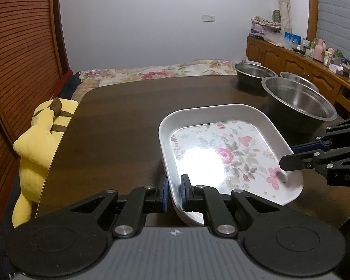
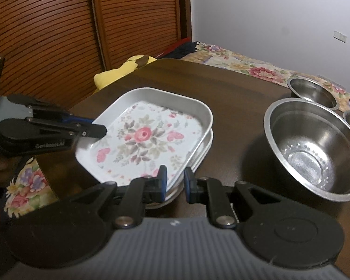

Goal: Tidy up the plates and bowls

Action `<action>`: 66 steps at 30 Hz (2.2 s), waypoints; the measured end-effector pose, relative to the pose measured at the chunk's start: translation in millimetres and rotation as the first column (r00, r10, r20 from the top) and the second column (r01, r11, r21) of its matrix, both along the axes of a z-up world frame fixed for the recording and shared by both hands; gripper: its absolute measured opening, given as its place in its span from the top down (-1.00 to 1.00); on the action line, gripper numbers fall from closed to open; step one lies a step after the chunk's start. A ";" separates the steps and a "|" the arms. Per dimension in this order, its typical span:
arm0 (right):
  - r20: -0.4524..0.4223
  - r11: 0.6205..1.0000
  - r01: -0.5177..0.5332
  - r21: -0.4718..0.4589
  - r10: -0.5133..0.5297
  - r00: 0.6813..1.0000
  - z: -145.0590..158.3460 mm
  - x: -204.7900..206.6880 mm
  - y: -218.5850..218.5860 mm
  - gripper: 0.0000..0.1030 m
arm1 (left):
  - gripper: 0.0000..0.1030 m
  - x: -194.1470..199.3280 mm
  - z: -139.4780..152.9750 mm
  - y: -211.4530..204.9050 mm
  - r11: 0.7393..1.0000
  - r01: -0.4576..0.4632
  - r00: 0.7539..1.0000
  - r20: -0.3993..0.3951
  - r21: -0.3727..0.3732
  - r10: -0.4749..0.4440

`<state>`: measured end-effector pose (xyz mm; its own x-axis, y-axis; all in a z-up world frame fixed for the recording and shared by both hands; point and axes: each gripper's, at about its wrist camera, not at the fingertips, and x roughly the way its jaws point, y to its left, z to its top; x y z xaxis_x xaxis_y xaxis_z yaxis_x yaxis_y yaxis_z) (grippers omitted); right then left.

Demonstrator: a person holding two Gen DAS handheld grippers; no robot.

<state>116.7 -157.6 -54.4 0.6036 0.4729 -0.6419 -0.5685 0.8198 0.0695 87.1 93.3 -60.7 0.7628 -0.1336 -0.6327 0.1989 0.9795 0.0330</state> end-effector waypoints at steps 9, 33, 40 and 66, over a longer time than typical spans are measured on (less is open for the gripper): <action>-0.003 1.000 0.013 0.016 -0.013 1.000 -2.1 0.3 -0.8 0.65 | 0.77 2.3 -3.8 0.3 1.000 -0.006 1.000 -0.001 0.002 0.006; 0.049 0.994 0.036 0.103 -0.042 0.998 15.4 -3.1 -20.0 0.62 | -0.15 3.9 16.8 2.8 1.000 -0.015 0.998 0.066 -0.027 0.017; 0.128 0.984 0.106 0.142 -0.125 0.984 33.4 -9.7 -52.6 0.55 | -0.85 11.5 32.8 -19.1 0.999 0.015 0.991 0.132 -0.040 -0.010; 0.217 0.887 0.381 0.263 -0.439 0.872 -15.4 35.0 -163.5 -0.95 | -0.64 71.1 25.1 -141.3 0.974 0.208 0.969 0.156 -0.084 -0.194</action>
<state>151.7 -321.1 -69.8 0.9039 0.2486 -0.3481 -0.2052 0.9660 0.1572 158.2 -48.1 -35.6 0.7968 -0.3500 -0.4925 0.3923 0.9197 -0.0189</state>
